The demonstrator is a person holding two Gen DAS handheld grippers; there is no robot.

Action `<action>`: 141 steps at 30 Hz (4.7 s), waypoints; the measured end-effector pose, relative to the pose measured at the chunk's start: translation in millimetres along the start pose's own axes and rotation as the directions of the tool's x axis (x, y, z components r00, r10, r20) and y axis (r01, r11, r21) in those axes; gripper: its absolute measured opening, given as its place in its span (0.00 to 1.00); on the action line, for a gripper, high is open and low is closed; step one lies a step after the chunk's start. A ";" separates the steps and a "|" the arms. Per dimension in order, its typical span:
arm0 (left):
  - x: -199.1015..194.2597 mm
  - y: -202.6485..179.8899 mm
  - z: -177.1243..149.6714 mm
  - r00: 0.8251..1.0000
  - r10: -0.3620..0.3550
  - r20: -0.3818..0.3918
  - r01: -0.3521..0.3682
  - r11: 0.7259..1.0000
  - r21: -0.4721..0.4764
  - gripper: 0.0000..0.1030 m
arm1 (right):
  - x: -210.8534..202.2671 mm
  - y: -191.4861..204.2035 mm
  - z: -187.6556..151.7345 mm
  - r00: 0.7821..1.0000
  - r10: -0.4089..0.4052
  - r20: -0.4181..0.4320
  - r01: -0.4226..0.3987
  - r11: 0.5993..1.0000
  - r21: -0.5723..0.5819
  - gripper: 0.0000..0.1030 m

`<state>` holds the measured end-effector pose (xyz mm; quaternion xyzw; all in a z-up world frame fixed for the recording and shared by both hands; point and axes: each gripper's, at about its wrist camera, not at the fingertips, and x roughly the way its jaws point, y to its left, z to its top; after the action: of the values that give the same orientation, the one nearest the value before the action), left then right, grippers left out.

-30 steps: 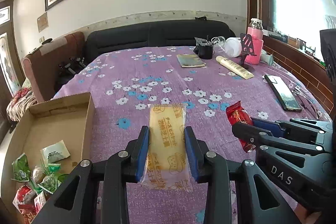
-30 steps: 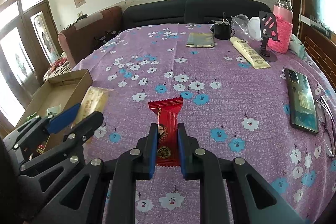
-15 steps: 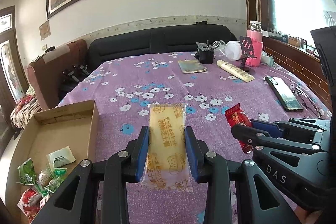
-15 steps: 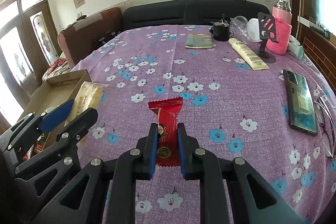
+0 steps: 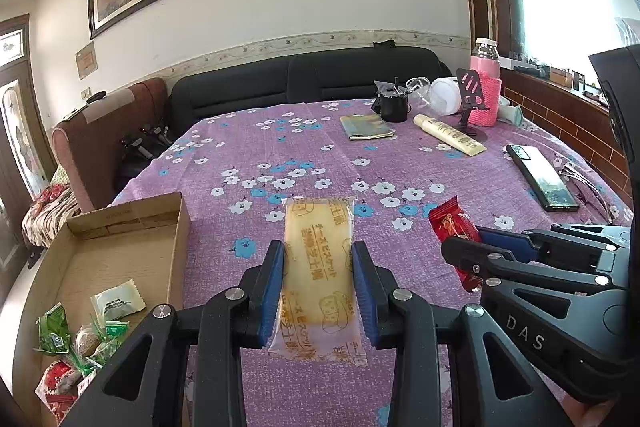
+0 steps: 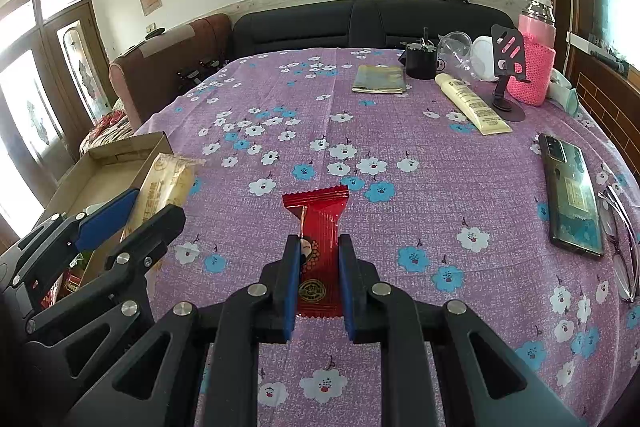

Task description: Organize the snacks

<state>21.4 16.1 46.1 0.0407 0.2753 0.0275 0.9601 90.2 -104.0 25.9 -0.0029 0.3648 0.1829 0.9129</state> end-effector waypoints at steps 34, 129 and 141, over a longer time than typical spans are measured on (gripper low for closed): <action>-0.3 3.4 -0.7 1.000 0.005 0.000 -0.005 1.000 -0.001 0.34 | -1.2 0.7 1.2 1.000 -0.010 0.006 0.010 1.000 -0.008 0.16; -90.7 96.8 2.2 0.994 -0.020 0.103 0.042 0.977 -0.211 0.35 | -82.8 86.8 -12.3 0.993 0.003 0.122 0.003 0.999 -0.046 0.17; -95.4 186.3 -47.0 0.993 0.119 -0.004 -0.114 0.947 -0.302 0.35 | -69.2 181.5 -21.4 0.985 0.168 0.034 -0.159 0.969 -0.189 0.17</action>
<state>-90.0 197.3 73.9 -0.0898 0.2584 0.1255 0.9536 -31.2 39.5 79.7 -0.0534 0.3225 0.2907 0.8992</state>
